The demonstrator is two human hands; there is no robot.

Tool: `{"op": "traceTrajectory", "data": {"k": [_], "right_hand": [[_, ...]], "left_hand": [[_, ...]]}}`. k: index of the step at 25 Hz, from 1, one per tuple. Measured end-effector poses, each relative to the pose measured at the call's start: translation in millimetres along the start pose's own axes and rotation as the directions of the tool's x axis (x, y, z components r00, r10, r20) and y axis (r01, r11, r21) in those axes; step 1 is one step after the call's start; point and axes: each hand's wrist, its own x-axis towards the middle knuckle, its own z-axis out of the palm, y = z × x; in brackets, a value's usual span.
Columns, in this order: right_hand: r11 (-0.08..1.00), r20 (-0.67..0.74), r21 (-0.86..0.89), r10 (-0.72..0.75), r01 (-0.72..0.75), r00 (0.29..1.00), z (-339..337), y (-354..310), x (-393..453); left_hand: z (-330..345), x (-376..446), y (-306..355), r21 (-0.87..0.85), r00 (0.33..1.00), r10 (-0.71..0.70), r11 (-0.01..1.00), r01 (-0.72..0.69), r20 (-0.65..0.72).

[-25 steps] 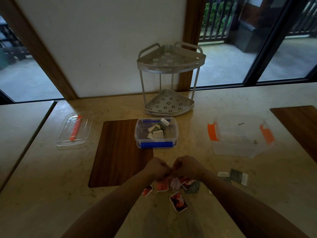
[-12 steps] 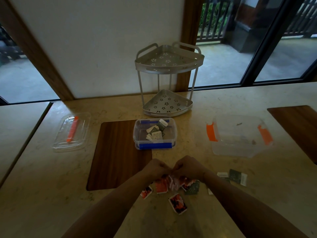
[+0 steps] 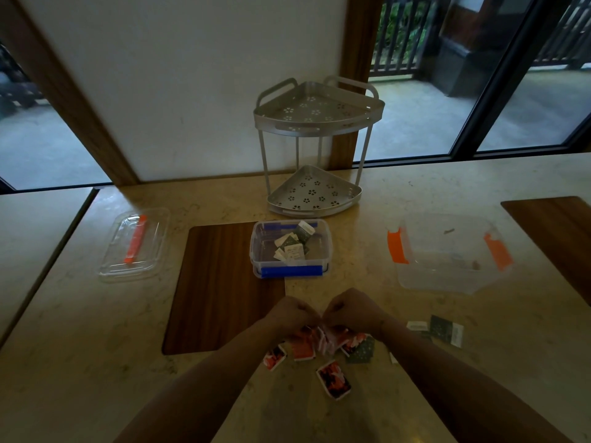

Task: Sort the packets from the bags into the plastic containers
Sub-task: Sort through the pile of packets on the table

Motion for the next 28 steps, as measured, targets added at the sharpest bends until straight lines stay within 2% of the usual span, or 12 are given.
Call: {"op": "traceTrajectory", "data": {"k": [9, 14, 19, 23, 28], "right_hand": [[1.0, -0.017, -0.02, 0.002, -0.002, 1.0, 2, 4, 2], [0.986, -0.073, -0.164, -0.043, 0.03, 0.996, 1, 6, 1], [0.971, -0.168, -0.235, -0.004, -0.036, 0.986, -2, 10, 0], [0.983, -0.169, -0.183, -0.046, 0.014, 0.985, -4, 8, -3], [0.995, -0.142, -0.082, -0.063, 0.052, 0.988, -2, 4, -7]], "left_hand": [[7, 0, 6, -0.104, 1.0, -0.015, 0.994, 0.014, -0.016], [8, 0, 5, -0.09, 0.999, -0.035, 0.995, 0.034, -0.015], [10, 4, 6, -0.077, 0.999, -0.036, 0.996, 0.036, -0.002], [17, 5, 10, -0.149, 1.0, -0.02, 0.989, 0.018, -0.012], [21, 7, 11, -0.206, 0.99, -0.126, 0.972, 0.111, -0.066]]}}
